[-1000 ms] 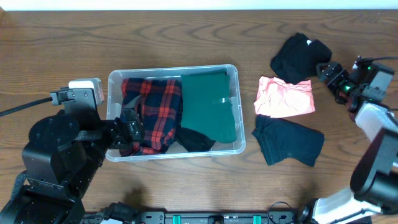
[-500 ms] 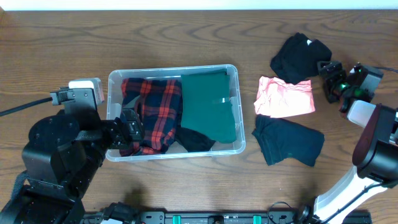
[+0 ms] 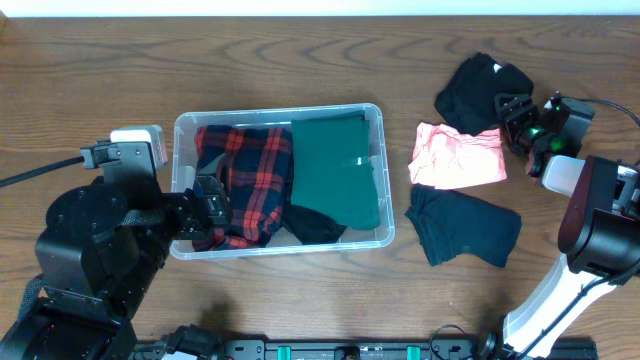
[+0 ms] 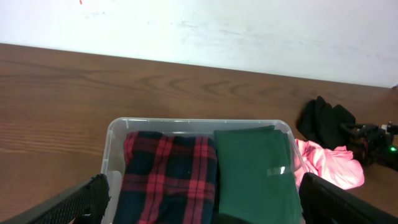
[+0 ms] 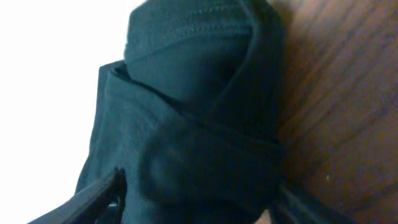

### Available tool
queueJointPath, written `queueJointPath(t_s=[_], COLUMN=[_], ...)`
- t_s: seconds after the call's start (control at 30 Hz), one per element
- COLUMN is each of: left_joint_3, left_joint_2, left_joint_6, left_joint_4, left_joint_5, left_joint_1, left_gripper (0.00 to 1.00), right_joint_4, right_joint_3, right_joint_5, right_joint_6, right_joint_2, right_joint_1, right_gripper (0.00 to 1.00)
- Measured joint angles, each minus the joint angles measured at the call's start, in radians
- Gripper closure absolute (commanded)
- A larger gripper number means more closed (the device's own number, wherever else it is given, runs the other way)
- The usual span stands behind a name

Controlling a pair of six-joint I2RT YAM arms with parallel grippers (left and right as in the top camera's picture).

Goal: Pack container
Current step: 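Grasp and lift the black shirt with the right gripper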

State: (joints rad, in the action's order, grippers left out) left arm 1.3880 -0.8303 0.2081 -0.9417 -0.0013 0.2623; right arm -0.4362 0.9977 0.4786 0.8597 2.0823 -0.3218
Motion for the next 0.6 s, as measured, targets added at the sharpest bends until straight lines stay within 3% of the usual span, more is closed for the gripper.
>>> queueJointPath(t_s=[0.3, 0.4, 0.5, 0.6], left_joint_3=[0.000, 0.000, 0.000, 0.000], left_joint_2=[0.000, 0.000, 0.000, 0.000], left_joint_6=[0.000, 0.000, 0.000, 0.000], left_joint_4=[0.000, 0.000, 0.000, 0.000], left_joint_5=[0.000, 0.000, 0.000, 0.000], left_joint_1=[0.000, 0.000, 0.000, 0.000], left_gripper=[0.02, 0.02, 0.02, 0.02], right_joint_4=[0.042, 0.040, 0.011, -0.039], right_joint_3=[0.006, 0.006, 0.006, -0.002], right_joint_5=[-0.028, -0.030, -0.026, -0.022], right_joint_6=[-0.108, -0.123, -0.145, -0.140], right_joint_2=[-0.002, -0.002, -0.001, 0.008], right_joint_1=[0.006, 0.006, 0.008, 0.008], right_gripper=[0.44, 0.37, 0.37, 0.27])
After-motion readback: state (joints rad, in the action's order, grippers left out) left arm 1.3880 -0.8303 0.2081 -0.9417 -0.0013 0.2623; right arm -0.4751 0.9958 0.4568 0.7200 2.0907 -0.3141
